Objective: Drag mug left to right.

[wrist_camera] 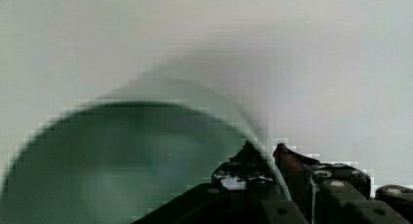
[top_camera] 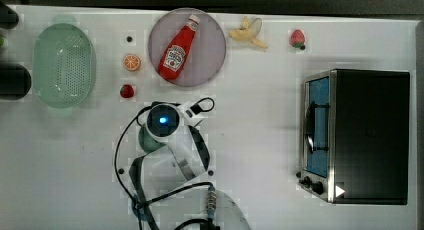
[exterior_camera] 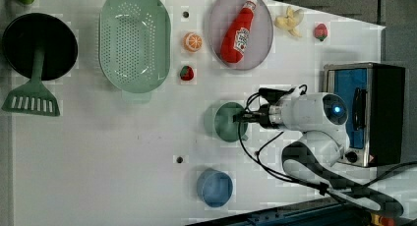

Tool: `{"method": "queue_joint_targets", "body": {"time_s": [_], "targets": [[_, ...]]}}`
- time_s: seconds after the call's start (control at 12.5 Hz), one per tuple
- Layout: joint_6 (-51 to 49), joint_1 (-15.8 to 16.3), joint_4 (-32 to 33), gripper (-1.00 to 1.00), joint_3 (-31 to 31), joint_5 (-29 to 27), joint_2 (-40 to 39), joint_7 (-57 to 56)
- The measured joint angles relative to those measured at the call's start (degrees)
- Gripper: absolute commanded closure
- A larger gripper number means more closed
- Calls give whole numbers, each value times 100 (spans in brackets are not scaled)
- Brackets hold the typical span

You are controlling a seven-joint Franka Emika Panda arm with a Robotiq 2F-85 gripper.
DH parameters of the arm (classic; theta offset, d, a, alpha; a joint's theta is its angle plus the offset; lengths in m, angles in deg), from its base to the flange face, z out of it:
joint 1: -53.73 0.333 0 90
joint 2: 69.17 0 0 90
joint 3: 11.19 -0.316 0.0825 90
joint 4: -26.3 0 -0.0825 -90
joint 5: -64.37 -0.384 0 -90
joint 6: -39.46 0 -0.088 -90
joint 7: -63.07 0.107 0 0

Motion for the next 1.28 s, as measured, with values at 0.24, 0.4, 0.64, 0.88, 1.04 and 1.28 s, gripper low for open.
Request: {"method": "queue_joint_targets", "body": {"time_s": [0.24, 0.4, 0.64, 0.88, 1.04, 1.28], "targets": [[0, -241, 0, 63, -41, 8, 13, -362], [0, -401, 22, 63, -60, -24, 53, -601], [-17, -635, 22, 63, 43, -31, 70, -1006], [-17, -974, 11, 63, 81, -4, 92, -1599], [-11, -1200, -34, 63, 108, -1, 92, -1919], [-11, -1334, -45, 63, 390, -59, 94, -2395]]}}
